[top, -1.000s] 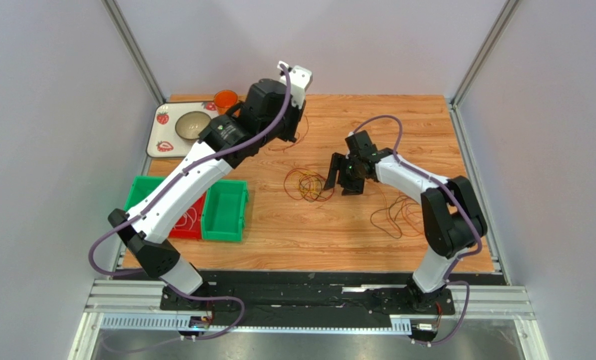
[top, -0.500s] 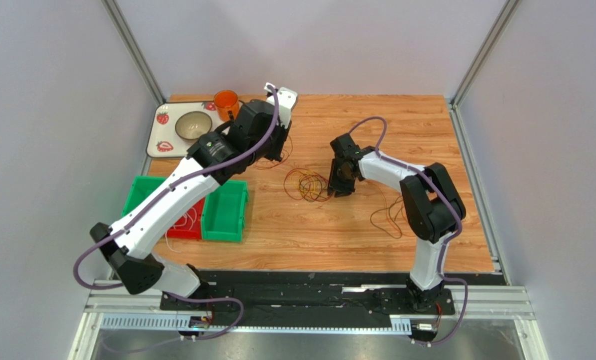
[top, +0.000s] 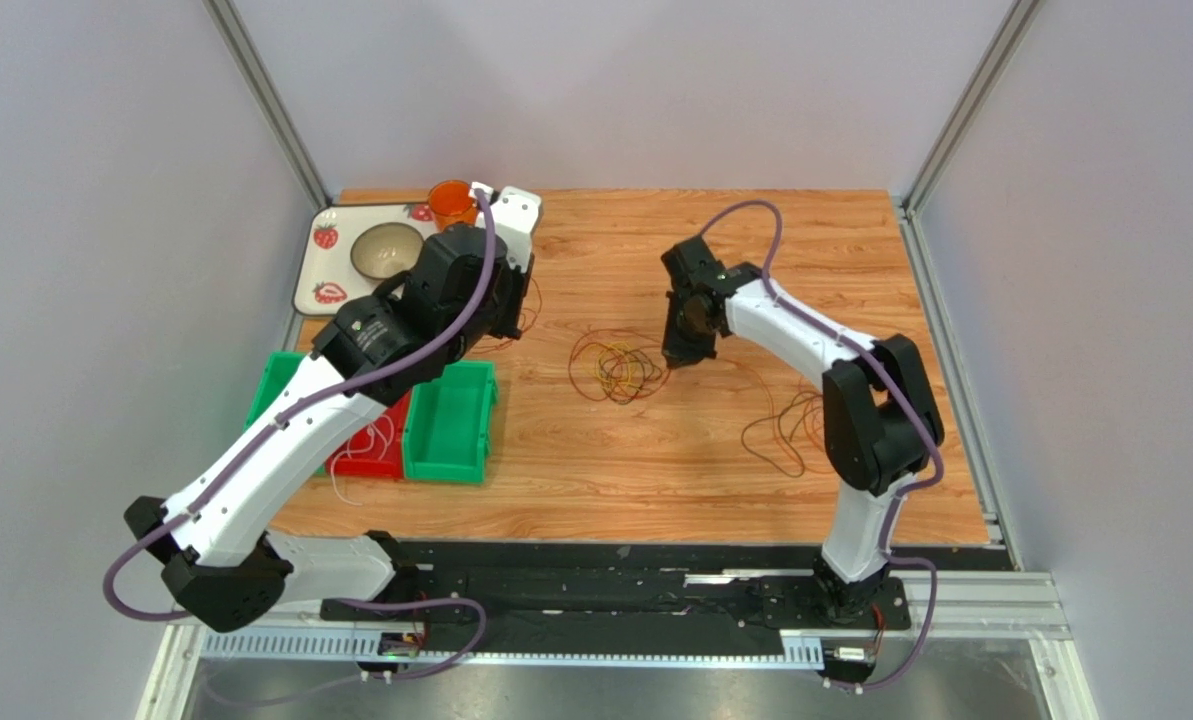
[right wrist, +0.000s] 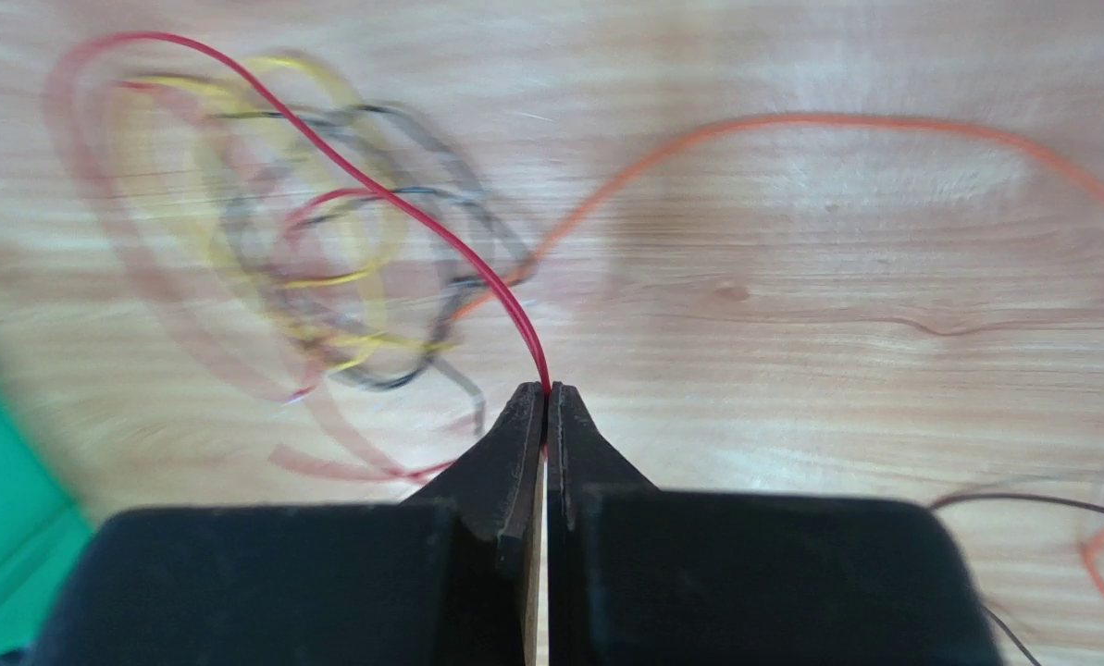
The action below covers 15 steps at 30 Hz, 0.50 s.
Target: Untangle the cables
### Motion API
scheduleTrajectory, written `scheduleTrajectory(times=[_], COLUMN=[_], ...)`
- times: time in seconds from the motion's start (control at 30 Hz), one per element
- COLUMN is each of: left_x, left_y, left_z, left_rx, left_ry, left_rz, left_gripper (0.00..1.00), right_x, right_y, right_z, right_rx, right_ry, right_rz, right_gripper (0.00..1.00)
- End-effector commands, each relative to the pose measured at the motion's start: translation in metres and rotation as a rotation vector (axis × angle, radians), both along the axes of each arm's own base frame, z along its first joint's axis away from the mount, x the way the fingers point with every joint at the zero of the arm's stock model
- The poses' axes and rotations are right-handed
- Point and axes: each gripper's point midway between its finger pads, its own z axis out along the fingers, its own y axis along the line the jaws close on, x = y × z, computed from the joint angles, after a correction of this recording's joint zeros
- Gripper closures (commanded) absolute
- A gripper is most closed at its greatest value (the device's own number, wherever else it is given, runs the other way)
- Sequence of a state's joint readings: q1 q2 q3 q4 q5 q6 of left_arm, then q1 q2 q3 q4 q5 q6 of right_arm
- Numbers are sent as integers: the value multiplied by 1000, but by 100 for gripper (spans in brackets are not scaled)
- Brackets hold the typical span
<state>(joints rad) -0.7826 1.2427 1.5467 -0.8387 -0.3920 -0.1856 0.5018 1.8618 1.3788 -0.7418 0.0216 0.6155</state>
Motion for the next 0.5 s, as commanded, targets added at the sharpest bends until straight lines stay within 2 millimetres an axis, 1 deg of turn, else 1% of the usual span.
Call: scheduleTrajectory(times=[0.0, 0.03, 0.07, 0.1, 0.13, 0.17, 0.23, 0.27, 0.3, 0.33, 0.37, 0.4, 0.43, 0.47], left_x=[-1, 0, 0, 0, 0, -1, -3, -3, -4, -5, -5, -5, -6, -7], left_y=[17, 19, 20, 21, 21, 21, 21, 22, 21, 22, 23, 24, 25, 26], left_z=[14, 14, 13, 15, 15, 14, 15, 11, 12, 10, 4, 1, -1, -3], left_rx=[-17, -15, -11, -12, -17, -22, -36, -35, -41, -41, -35, -32, -33, -31], left_ry=[-42, -47, -45, -49, -49, -47, -45, -40, -45, -41, -32, -27, -22, -20], left_rz=[72, 83, 88, 94, 99, 100, 94, 97, 95, 98, 101, 107, 114, 117], left_gripper=[100, 100, 100, 100, 100, 100, 100, 100, 100, 100, 100, 100, 100, 100], right_x=[15, 10, 7, 2, 1, -5, -11, -15, -22, -24, -25, -25, -21, -19], right_y=[33, 35, 37, 42, 43, 41, 36, 36, 36, 35, 33, 25, 23, 20], right_z=[159, 176, 198, 215, 241, 262, 283, 287, 321, 302, 302, 306, 293, 285], right_rx=[150, 167, 193, 230, 260, 282, 311, 329, 402, 400, 406, 397, 372, 335], right_ry=[-301, -317, -357, -377, -427, -475, -543, -568, -682, -664, -686, -725, -709, -686], right_rz=[165, 193, 225, 257, 269, 279, 277, 284, 284, 281, 274, 238, 225, 219], right_gripper=[100, 100, 100, 100, 100, 100, 100, 100, 100, 100, 100, 100, 100, 100])
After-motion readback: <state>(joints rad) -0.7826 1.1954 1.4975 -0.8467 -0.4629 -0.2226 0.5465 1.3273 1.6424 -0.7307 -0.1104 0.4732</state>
